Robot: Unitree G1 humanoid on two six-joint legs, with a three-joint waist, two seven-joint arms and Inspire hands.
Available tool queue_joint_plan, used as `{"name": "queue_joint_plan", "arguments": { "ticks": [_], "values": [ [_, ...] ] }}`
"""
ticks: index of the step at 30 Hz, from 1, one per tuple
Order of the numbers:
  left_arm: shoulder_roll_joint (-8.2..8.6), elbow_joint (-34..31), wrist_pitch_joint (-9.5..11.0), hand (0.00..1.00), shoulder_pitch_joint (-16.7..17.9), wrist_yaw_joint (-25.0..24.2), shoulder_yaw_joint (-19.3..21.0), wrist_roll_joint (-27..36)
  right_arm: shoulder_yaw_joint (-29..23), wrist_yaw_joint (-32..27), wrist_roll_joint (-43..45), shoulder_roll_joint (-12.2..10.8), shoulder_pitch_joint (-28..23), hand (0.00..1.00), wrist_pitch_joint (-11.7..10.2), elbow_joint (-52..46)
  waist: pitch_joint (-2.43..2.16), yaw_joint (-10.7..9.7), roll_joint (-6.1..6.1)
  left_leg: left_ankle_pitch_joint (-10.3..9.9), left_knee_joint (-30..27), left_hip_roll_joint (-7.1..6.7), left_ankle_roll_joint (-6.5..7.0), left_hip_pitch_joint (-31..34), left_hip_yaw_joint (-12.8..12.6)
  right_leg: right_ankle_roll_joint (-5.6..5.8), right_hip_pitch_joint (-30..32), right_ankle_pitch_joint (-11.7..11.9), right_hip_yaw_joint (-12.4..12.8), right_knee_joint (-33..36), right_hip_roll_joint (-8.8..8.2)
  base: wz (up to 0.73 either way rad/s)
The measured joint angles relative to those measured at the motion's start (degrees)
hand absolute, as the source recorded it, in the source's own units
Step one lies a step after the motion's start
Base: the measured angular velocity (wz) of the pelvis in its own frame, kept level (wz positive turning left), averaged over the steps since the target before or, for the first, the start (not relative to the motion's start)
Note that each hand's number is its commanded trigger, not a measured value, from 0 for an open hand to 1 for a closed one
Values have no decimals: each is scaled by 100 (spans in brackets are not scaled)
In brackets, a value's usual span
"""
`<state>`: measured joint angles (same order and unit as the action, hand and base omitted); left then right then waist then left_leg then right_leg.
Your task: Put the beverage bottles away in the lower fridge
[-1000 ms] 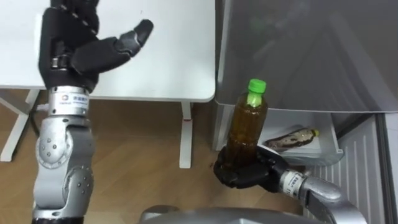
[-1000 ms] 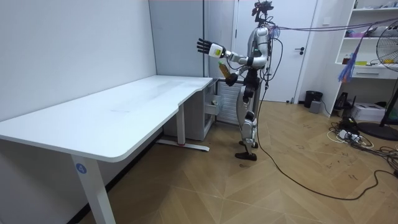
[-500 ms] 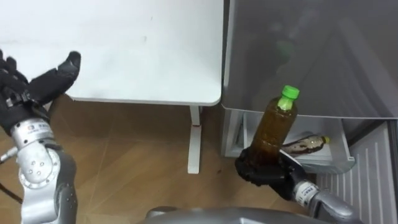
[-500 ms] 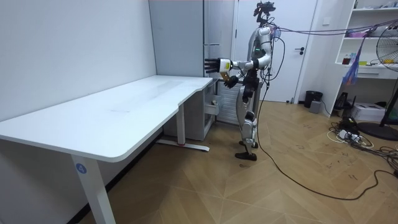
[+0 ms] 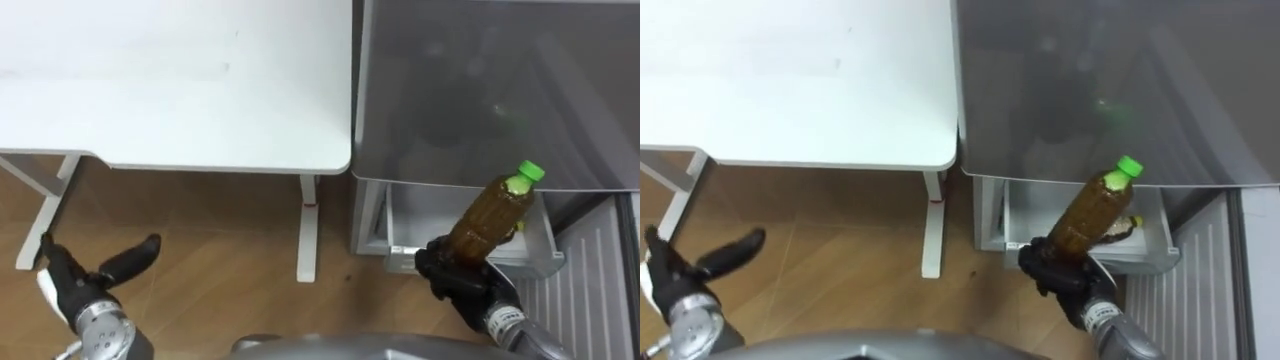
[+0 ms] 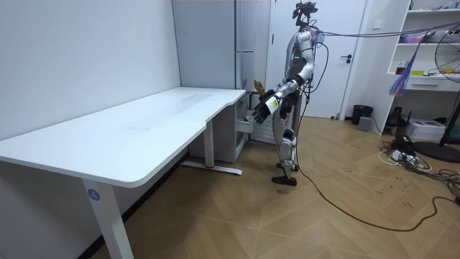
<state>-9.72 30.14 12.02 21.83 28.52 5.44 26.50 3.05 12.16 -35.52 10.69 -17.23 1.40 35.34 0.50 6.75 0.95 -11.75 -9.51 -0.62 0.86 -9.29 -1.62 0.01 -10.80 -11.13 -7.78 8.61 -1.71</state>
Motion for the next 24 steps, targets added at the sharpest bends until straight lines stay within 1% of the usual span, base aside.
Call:
{"name": "queue_joint_plan", "arguments": {
  "ticks": [1, 2, 4, 5, 7, 10, 11, 13, 14, 16, 17, 18, 19, 22, 24],
  "values": [
    [-1, 107, -3, 0, 18, -3, -12, 36, 3, -33, -113, 1, 2, 100, 0, -1, -3, -1, 6, -1, 4, 0, 1, -5, -9, 2, 2, -1, 12, 1, 1, -7],
    [-1, 380, -15, 0, 32, -18, -34, 35, 5, -102, -298, 1, 10, 100, 0, -1, -5, -8, 9, -2, 16, -2, 3, -14, -15, 2, 4, -1, 28, -2, 1, -4],
    [4, 878, -142, 0, 82, -129, -138, 17, 5, -214, -484, 3, 12, 100, 0, 1, -29, -35, 26, -6, 15, -11, 10, -2, 7, 8, 2, -4, 15, -10, -6, 2],
    [5, 951, -180, 0, 109, -177, -149, 13, 9, -235, -504, 3, 12, 100, 0, 1, -35, -36, 24, -6, 15, -12, 10, 1, 6, 8, 3, -4, 9, -10, -6, 6],
    [5, 1311, -294, 0, 150, -374, -176, -7, 9, -320, -690, 4, 22, 100, 0, 0, -34, -50, 7, -6, 9, -10, 10, 14, 10, 8, -4, -5, -24, -19, -8, 6],
    [5, 1733, -372, 0, 213, -612, -178, -26, 7, -333, -972, 6, 60, 100, -1, -6, -43, -75, 17, -6, 25, -10, 10, 9, 1, 8, -20, -5, -21, -46, -7, 1],
    [5, 1852, -452, 0, 281, -717, -188, -24, 7, -333, -1086, 6, 63, 100, -1, -6, -41, -86, 10, -7, 32, -9, 9, 1, -12, 8, -21, -5, -12, -49, -5, 0],
    [12, 2031, -536, 0, 337, -850, -235, -29, 7, -333, -1178, 5, 72, 100, -1, -5, -34, -144, 15, -7, 38, -10, 9, 7, -13, 8, -20, -5, -14, -51, -5, 0],
    [21, 2188, -594, 0, 367, -953, -245, -83, 7, -334, -1180, 6, 75, 100, -1, -5, -23, -164, 18, -8, 37, -9, 10, 12, -21, 8, -12, -5, -3, -52, -3, -5],
    [27, 2421, -713, 0, 367, -1086, -273, -387, 8, -337, -1220, 6, 91, 100, -1, -2, -18, -161, 51, -35, 17, 6, 5, 29, -73, 9, 19, -6, 37, -47, 7, -10],
    [34, 2556, -782, 0, 363, -1184, -315, -657, 13, -337, -1345, 4, 109, 100, -1, -2, -30, -165, 71, -49, -18, 9, 5, 79, -85, 11, 75, -8, 58, -27, 10, -9],
    [47, 2609, -854, 0, 363, -1292, -347, -889, 15, -344, -1588, -1, 132, 100, -1, 1, -26, -173, 79, -48, -18, 8, 6, 107, -96, 14, 119, -11, 64, 4, 6, -6],
    [53, 2620, -958, 0, 356, -1436, -353, -1086, 22, -350, -1833, -3, 165, 100, -1, 22, -27, -177, 76, -48, -25, 6, 7, 138, -97, 14, 144, -11, 62, 8, 3, 0],
    [72, 2625, -1115, 0, 323, -1684, -365, -1485, 26, -394, -2363, -2, 253, 100, -1, 87, -24, -185, 60, -46, -41, -2, 9, 180, -85, 16, 167, -10, 27, 8, -8, 4],
    [121, 2625, -1252, 0, 299, -1879, -363, -1764, 21, -472, -2693, 3, 404, 100, -2, 249, -23, -189, 61, -47, -44, -2, 9, 186, -87, 17, 175, -10, 27, 6, -10, 0]
  ]
}}
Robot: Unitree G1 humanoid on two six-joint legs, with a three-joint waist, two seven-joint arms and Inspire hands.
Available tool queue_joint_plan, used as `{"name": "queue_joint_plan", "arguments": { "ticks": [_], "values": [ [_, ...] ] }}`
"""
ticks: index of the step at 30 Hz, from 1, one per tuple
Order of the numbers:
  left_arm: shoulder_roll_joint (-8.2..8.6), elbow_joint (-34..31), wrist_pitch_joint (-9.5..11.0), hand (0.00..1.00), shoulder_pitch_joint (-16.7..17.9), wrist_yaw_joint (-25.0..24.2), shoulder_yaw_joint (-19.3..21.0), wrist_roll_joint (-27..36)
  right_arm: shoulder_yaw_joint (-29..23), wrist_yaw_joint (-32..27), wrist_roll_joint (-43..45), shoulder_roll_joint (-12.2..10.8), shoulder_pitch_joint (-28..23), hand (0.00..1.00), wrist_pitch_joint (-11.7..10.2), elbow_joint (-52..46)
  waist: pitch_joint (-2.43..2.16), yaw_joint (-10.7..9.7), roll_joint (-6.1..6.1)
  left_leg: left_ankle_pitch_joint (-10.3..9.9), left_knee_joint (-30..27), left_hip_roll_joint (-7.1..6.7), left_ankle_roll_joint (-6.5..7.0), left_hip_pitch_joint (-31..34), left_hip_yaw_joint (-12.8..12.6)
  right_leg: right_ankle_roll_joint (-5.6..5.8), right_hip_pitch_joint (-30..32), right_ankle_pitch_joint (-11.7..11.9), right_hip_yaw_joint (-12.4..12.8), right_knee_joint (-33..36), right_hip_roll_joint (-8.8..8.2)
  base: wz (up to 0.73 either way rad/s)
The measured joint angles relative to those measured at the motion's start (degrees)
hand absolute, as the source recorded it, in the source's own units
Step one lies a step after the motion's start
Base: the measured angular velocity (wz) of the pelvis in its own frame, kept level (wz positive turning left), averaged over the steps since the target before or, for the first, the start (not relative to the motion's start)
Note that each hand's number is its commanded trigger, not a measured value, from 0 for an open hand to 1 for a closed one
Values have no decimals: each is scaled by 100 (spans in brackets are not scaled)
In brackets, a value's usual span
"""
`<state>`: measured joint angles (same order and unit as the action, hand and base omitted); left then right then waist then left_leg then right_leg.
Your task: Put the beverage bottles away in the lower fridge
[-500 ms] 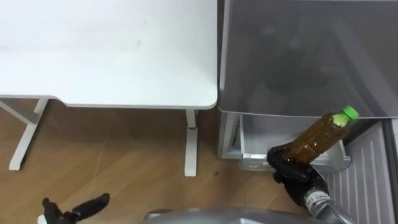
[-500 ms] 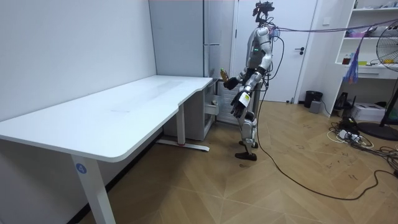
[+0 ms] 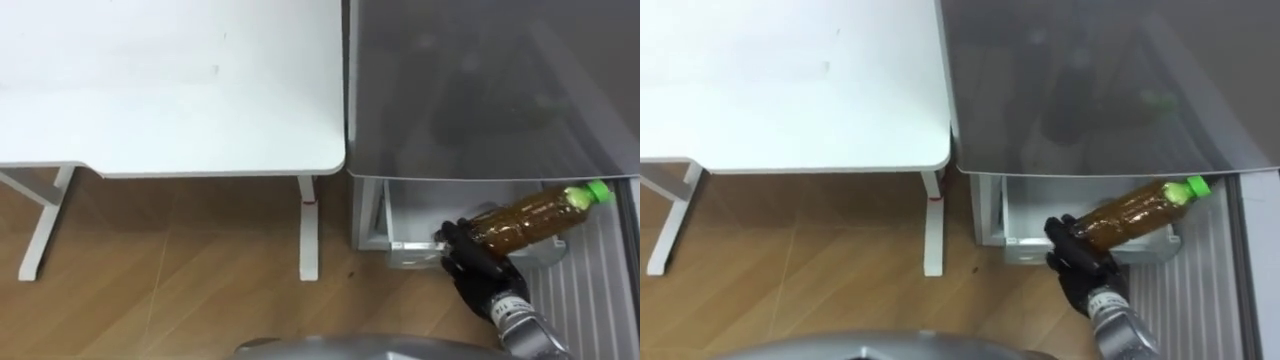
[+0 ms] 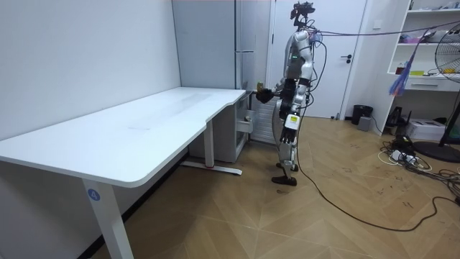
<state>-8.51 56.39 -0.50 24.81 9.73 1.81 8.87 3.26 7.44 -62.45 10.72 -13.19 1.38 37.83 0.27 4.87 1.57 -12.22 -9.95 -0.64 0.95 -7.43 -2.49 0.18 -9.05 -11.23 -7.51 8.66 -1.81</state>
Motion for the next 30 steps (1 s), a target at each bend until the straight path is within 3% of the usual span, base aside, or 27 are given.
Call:
{"name": "queue_joint_plan", "arguments": {
  "ticks": [5, 15, 20, 30],
  "values": [
    [144, -5, -256, 0, -102, -309, -15, -288, 19, -131, -519, -3, 221, 100, 0, 253, 6, 15, 31, 0, 0, 1, 0, 8, -38, 6, 7, -5, 3, -8, 0, 0],
    [132, -29, -576, 0, -227, -736, -248, -536, 164, -173, -1628, -88, 525, 100, 0, 473, 17, 8, 37, 0, -105, -5, -1, 63, -25, 11, 20, -10, -51, -9, -13, 2],
    [129, -50, -698, 0, -264, -875, -250, -947, 179, -173, -1653, -108, 698, 100, 75, 510, 24, 9, 28, 0, -185, -9, -1, 144, 19, 10, 38, -11, -116, 3, -20, 7],
    [135, -6, -834, 0, -215, -1058, -254, -1095, 228, -58, -1634, -143, 961, 100, 242, 1233, 29, 34, 8, 0, -236, -18, -1, 199, 121, 7, -6, -13, -244, -18, -19, 8]
  ]
}}
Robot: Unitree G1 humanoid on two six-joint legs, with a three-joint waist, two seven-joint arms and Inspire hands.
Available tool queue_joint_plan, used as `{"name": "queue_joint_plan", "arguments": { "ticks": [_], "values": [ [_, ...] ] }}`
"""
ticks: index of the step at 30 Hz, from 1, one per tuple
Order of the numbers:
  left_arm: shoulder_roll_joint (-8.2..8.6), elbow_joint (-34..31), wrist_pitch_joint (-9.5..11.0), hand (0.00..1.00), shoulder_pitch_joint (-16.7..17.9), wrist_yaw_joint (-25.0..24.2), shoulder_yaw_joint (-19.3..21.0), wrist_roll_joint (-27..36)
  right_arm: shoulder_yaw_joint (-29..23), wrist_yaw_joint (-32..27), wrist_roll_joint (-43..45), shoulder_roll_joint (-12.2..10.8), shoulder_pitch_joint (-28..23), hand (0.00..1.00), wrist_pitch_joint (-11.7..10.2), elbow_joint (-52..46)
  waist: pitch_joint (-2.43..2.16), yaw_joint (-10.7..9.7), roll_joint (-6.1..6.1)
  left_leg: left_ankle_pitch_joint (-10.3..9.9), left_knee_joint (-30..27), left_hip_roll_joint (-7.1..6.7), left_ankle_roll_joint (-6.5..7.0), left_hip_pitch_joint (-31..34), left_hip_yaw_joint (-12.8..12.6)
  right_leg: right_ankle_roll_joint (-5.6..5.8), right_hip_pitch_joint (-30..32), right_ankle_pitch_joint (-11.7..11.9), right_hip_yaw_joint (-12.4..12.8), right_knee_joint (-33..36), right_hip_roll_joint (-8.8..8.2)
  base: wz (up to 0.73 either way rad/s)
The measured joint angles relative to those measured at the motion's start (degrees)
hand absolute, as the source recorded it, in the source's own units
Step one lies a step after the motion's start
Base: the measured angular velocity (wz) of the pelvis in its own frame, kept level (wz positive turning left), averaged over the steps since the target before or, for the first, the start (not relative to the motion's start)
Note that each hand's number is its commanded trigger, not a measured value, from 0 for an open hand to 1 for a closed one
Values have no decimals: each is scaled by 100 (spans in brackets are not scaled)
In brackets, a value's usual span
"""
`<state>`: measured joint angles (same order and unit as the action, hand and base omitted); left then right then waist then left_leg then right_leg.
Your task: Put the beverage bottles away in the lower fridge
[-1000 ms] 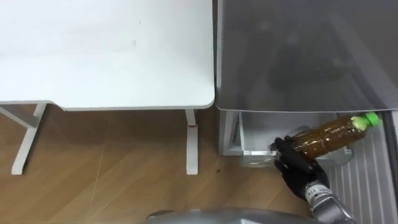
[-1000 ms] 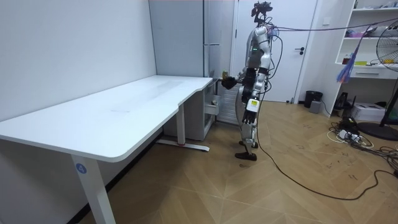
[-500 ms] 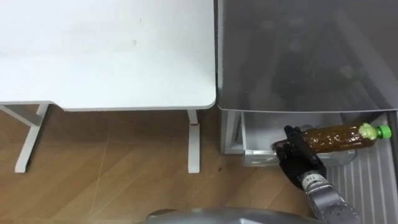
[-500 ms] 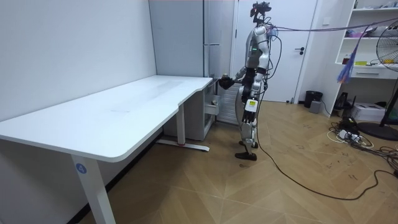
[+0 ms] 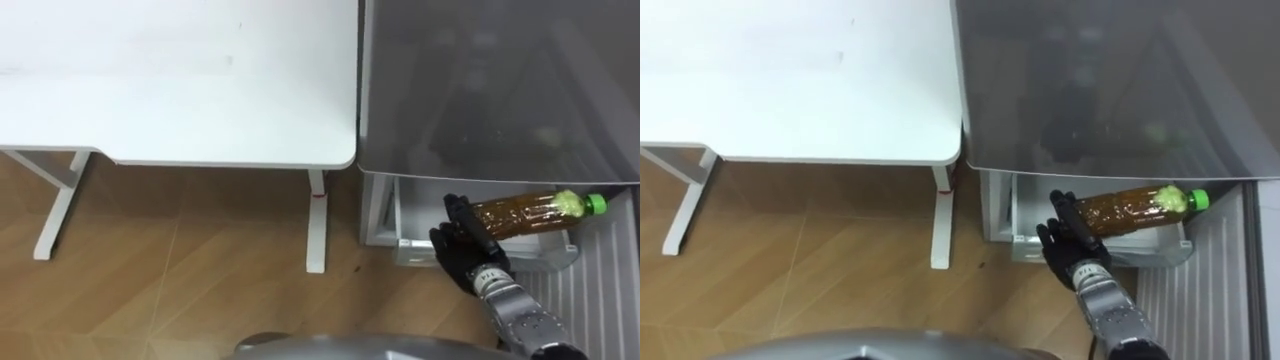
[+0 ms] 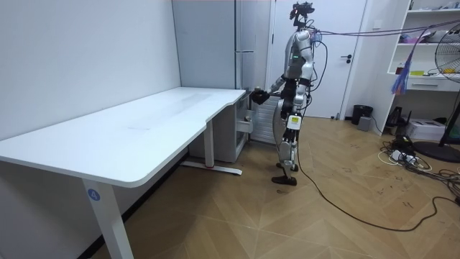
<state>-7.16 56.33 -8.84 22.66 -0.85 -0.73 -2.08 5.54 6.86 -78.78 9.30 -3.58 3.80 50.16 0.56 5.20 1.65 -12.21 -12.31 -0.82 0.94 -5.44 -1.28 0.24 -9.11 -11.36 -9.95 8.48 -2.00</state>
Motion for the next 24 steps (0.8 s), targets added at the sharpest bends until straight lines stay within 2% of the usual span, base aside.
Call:
{"name": "queue_joint_plan", "arguments": {
  "ticks": [8, 14, 17, 24],
  "values": [
    [1, 11, -65, 0, 35, 0, -26, 3, 6, 36, 35, 0, 115, 100, 10, 392, 23, 5, -36, 0, 6, -1, 0, -17, 6, -2, -13, -7, -6, 10, 0, 0],
    [-4, 105, -82, 0, 12, 14, -191, 12, 124, 35, 23, -7, 301, 100, 15, 596, 35, 9, -60, 0, 1, 2, 0, -17, -7, -2, -8, -7, -1, 15, 0, 0],
    [-3, 105, -117, 0, 10, 13, -291, 12, 184, 35, 10, -11, 344, 100, 127, 606, 43, 9, -79, 0, 2, 0, 0, -15, -7, -1, -7, -9, -2, 9, 0, 0],
    [-5, 103, -116, 0, -35, 14, -295, 12, 218, 34, 12, -12, 351, 100, 193, 608, 41, 3, -93, 0, 4, -3, 0, -15, 12, -2, -27, -10, -35, 5, -4, 2]
  ]
}}
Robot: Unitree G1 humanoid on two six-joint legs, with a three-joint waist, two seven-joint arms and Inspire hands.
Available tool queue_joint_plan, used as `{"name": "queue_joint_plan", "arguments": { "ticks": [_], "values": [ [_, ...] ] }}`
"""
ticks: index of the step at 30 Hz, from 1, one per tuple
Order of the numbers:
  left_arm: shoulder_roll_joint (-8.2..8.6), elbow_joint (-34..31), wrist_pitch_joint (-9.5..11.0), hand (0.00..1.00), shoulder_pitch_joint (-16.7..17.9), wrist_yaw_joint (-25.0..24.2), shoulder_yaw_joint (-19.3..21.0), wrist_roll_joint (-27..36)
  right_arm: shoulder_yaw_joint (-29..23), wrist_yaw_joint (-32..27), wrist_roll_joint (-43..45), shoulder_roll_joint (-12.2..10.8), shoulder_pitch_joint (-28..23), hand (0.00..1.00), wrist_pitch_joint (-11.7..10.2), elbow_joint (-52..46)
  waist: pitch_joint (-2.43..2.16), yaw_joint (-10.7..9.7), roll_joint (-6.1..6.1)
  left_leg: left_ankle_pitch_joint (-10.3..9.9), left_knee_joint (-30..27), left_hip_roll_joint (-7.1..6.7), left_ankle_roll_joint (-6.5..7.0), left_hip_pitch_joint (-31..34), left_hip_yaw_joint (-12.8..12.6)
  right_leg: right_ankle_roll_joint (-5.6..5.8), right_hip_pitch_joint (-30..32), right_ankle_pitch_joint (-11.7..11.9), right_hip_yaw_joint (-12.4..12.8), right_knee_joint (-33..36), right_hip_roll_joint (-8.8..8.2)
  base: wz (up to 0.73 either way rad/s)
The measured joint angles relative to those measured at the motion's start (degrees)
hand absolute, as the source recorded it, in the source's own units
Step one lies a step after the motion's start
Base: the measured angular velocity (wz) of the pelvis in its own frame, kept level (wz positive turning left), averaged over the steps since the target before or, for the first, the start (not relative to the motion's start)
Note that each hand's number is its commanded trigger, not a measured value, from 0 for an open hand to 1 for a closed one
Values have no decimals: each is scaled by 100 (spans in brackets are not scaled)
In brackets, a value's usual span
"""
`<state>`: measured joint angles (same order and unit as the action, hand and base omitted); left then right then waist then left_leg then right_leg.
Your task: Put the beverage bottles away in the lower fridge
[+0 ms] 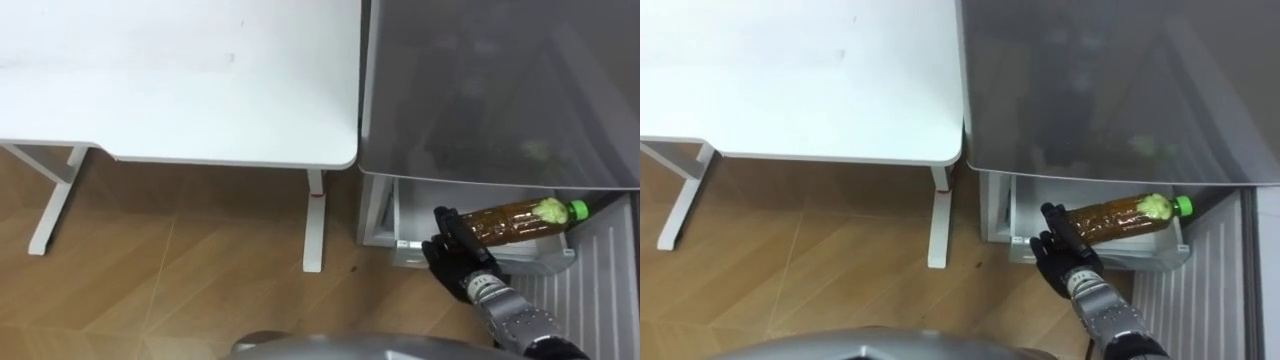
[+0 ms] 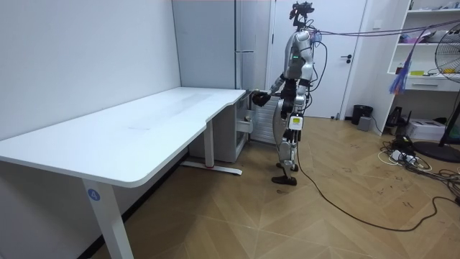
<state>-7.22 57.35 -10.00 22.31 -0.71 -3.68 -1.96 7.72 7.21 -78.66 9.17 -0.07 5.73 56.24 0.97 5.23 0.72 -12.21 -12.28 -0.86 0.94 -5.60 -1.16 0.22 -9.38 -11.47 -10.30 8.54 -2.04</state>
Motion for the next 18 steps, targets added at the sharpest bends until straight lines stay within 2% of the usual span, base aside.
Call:
{"name": "queue_joint_plan", "arguments": {
  "ticks": [5, 11, 12, 13, 14, 17, 18],
  "values": [
    [-2, -2, -16, 0, -30, -5, 0, 7, -1, -27, -36, 0, 0, 100, 21, -1, -1, -6, -10, 0, -7, 2, 0, 0, -10, 0, -7, 0, -11, 1, -2, 0],
    [-3, -2, -161, 0, -30, -128, 3, 18, -10, -31, -113, 9, 5, 100, 71, -1, -8, -3, -36, 0, -51, 3, 0, 91, -13, 0, 36, -1, -22, 5, 0, 1],
    [-3, -1, -169, 0, -31, -137, 19, 15, -12, -35, -116, 20, 13, 58, 97, -1, -11, -3, -42, 0, -52, 3, 0, 86, -10, 0, 42, -1, -34, 6, -1, 4],
    [-6, -2, -171, 0, -30, -157, 26, 15, -13, -42, -140, 48, 35, 21, 154, -1, -13, 4, -42, 0, -53, 2, 0, 84, -7, -1, 42, -1, -36, 6, -1, 3],
    [-6, -4, -173, 0, -28, -167, 26, 15, -12, -50, -155, 61, 55, 14, 172, -1, -13, 5, -42, 0, -53, 2, 0, 83, -6, 0, 43, -1, -35, 6, -1, 0],
    [-9, -18, -216, 0, -28, -227, 26, 15, -13, -78, -205, 100, 185, 0, 188, -2, -19, 4, -38, 0, -53, 3, 0, 82, -5, -1, 45, -1, -35, 5, 0, 0],
    [-9, -22, -219, 0, -28, -227, 30, 13, -14, -78, -214, 117, 231, 0, 188, -3, -25, 5, -39, 0, -52, 2, 0, 82, -4, -1, 44, -1, -35, 4, 0, 0]
  ]
}}
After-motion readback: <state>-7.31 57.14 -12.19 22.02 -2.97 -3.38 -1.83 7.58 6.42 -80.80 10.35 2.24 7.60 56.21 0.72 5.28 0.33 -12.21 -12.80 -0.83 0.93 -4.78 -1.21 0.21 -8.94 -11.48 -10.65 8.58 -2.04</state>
